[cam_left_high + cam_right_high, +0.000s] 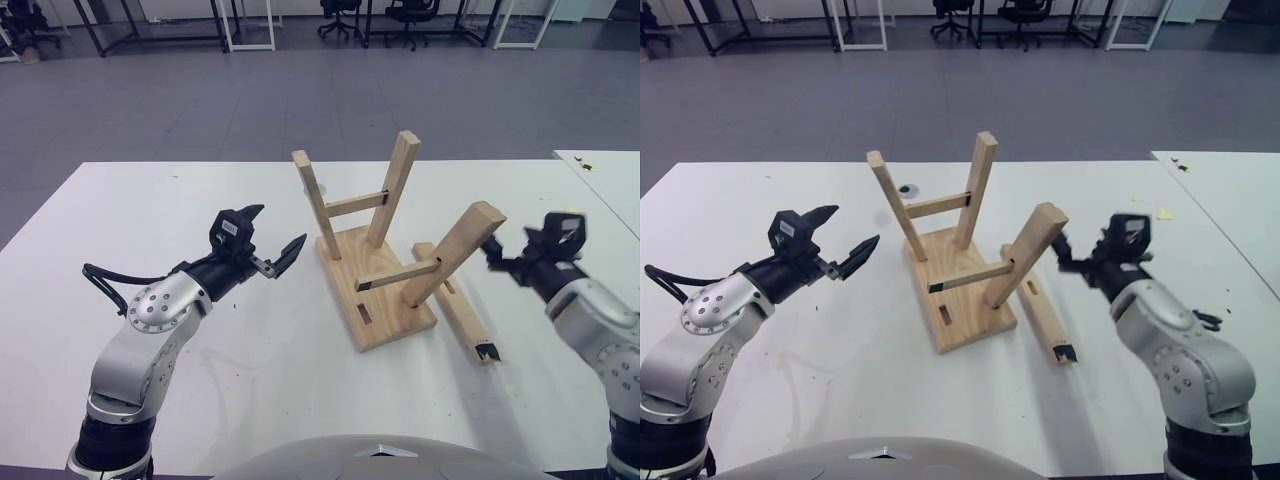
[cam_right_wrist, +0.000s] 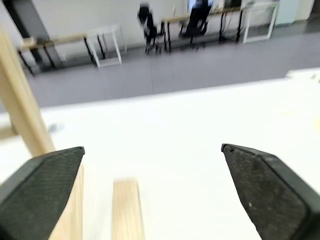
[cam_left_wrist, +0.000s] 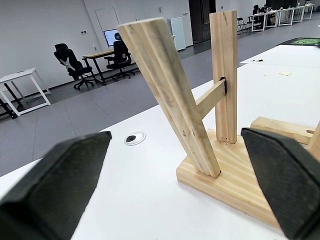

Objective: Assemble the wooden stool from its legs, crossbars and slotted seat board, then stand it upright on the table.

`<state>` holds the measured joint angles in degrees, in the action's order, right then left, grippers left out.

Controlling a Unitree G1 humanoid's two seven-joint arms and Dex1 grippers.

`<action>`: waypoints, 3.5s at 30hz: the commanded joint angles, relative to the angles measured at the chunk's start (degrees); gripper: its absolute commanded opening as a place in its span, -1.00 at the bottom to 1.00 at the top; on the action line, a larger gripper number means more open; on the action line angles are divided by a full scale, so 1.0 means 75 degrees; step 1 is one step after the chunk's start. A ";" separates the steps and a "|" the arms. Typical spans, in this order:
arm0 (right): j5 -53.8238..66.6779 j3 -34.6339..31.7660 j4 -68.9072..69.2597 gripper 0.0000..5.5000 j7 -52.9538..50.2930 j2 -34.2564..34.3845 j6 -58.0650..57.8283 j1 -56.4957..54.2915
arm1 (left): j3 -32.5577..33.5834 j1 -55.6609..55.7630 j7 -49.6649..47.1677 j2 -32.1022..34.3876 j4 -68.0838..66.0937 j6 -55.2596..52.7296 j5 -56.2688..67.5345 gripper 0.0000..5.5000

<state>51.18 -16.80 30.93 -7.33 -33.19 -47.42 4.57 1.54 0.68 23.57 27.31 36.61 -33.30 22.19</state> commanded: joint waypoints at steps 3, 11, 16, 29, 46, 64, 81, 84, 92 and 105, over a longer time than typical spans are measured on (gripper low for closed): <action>-0.1470 0.1949 -0.0824 0.78 0.1185 0.0068 -0.0034 0.1408 | -0.0043 0.0191 0.0111 0.0095 -0.0131 0.0064 -0.0125 0.74; -0.2433 0.1974 -0.1063 0.17 0.1725 -0.0005 -0.0255 0.1393 | -0.0122 0.0210 0.0111 0.0079 -0.0123 0.0002 -0.0187 0.74; -0.2843 0.1772 -0.1298 -0.21 0.1939 -0.0054 -0.0238 0.1192 | -0.0110 0.0260 0.0092 0.0086 -0.0152 0.0013 -0.0199 0.74; -0.3723 0.2126 -0.0532 -0.25 0.4121 -0.0881 0.2786 -0.6102 | 0.2108 0.7195 -0.3090 -0.2403 -0.3841 -0.1571 0.7549 0.74; -0.3857 0.2505 -0.0045 -0.25 0.4854 -0.0336 0.2520 -0.6050 | 0.2253 0.6969 -0.3521 -0.2338 -0.3798 -0.1162 0.8110 -0.07; -0.4472 0.2521 -0.0348 0.27 0.5134 -0.0375 0.2370 -0.6108 | 0.2245 0.6689 -0.3086 -0.1475 -0.3739 -0.0900 0.6976 -0.63; -0.7405 0.3046 -0.4246 0.52 0.5084 -0.0773 0.4785 -0.0498 | 0.3645 0.3672 -0.3836 0.0658 -0.1652 -0.1757 0.9573 -0.63; -0.7212 0.3595 -0.3628 0.52 0.5648 -0.0495 0.4850 -0.0468 | 0.2966 0.2116 -0.3793 0.0869 -0.0667 -0.2010 0.8346 -0.63; -0.6619 0.3863 -0.1886 0.52 0.6101 -0.0011 0.4035 -0.0407 | 0.2319 -0.0356 -0.5883 -0.0742 0.0528 -0.0936 0.6847 -0.63; -0.6861 0.3699 -0.2050 0.52 0.5768 0.0197 0.3941 -0.0418 | 0.2254 -0.0840 -0.7741 -0.1133 0.1545 -0.0079 0.7063 -0.63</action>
<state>0.01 11.75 16.21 36.36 -31.03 -17.69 0.80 18.13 -7.46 -33.02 18.22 47.06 -35.38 74.08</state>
